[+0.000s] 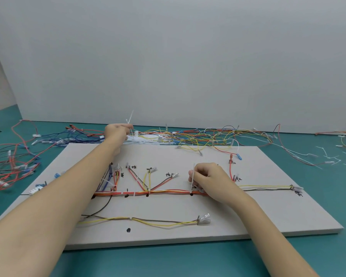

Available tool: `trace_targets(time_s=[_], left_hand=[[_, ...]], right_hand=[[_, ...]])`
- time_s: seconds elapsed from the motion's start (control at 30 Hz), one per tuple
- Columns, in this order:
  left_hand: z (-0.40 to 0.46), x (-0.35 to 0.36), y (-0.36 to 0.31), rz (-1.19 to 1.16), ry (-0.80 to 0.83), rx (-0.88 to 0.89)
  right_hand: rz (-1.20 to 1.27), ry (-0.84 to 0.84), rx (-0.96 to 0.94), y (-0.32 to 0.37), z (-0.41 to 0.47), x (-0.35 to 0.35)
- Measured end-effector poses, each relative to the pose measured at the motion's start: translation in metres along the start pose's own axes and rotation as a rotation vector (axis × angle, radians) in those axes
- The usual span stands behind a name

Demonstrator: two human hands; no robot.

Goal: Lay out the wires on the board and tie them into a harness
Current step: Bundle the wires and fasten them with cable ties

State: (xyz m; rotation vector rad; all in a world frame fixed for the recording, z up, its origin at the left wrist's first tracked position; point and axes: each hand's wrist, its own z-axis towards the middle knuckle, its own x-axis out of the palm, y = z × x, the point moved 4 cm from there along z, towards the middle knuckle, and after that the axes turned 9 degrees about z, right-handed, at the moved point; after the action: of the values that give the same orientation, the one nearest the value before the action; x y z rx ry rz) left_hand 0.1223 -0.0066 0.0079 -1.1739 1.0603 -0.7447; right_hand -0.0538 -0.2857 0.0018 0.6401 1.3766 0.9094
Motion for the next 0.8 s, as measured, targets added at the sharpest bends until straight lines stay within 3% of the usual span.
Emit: trace_targets(time_s=[0.23,0.53,0.67,0.8], left_hand=[[-0.004,-0.003,-0.002,-0.271,0.066,-0.115],[-0.015,-0.011,-0.016,-0.192,0.022,-0.061],[-0.041,0.002,-0.050,-0.213,0.188,0.042],[-0.094,0.022,-0.075,-0.116,0.510,0.117]], right_hand=[[-0.006,-0.001,-0.001,0.001,0.000,0.000],[0.040,-0.028,0.006,-0.001,0.001,0.000],[0.116,-0.161,-0.032,0.003,0.001,-0.007],[0.354,-0.235,-0.084,0.015,-0.002,-0.012]])
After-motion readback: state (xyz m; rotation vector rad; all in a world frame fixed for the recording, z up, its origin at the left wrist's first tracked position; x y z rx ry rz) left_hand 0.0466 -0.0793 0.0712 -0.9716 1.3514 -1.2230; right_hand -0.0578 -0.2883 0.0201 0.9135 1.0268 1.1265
